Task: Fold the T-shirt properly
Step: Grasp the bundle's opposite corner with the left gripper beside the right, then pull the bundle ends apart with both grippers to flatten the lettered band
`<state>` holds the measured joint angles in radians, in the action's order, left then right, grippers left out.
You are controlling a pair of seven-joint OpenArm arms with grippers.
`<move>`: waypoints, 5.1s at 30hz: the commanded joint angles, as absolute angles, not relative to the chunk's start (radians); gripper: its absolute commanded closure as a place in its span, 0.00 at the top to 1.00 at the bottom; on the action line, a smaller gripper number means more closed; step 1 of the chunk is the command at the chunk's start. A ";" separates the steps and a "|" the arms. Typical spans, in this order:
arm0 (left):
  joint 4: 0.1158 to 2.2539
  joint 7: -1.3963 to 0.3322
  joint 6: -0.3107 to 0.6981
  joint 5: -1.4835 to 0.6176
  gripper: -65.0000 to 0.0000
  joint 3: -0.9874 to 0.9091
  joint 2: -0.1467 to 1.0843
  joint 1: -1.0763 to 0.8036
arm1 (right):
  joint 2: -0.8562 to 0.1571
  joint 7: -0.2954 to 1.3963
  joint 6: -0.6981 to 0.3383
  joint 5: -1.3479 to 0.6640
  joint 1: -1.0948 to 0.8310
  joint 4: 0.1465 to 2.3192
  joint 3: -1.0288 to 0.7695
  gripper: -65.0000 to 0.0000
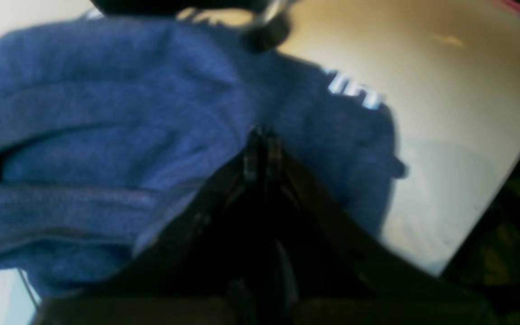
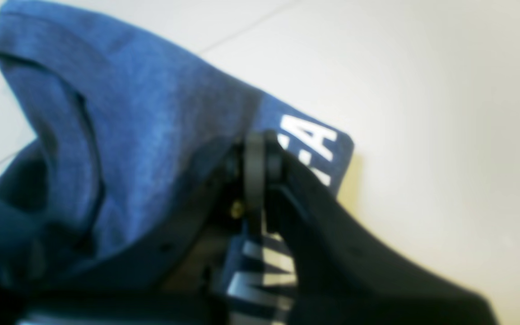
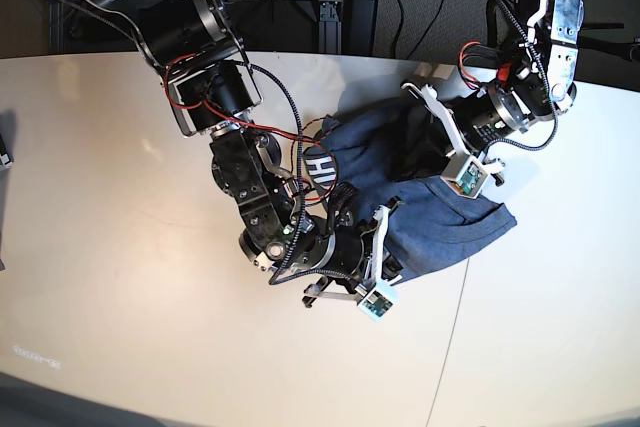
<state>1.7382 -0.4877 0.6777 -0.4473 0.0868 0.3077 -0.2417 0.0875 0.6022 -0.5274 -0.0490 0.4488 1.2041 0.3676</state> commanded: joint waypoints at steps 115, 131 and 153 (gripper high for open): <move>1.588 -0.474 0.689 -0.470 0.00 -0.133 0.399 -0.149 | -0.113 0.746 -0.506 -0.319 0.215 1.412 0.362 0.00; 1.587 -0.475 0.689 -0.475 0.00 -0.131 0.400 -0.083 | -0.097 0.744 -0.513 -0.333 -0.017 1.585 0.362 0.00; 1.753 -0.696 0.698 -0.857 0.00 -0.161 0.476 -0.126 | 0.022 0.706 -0.536 -0.367 0.108 1.710 0.303 0.00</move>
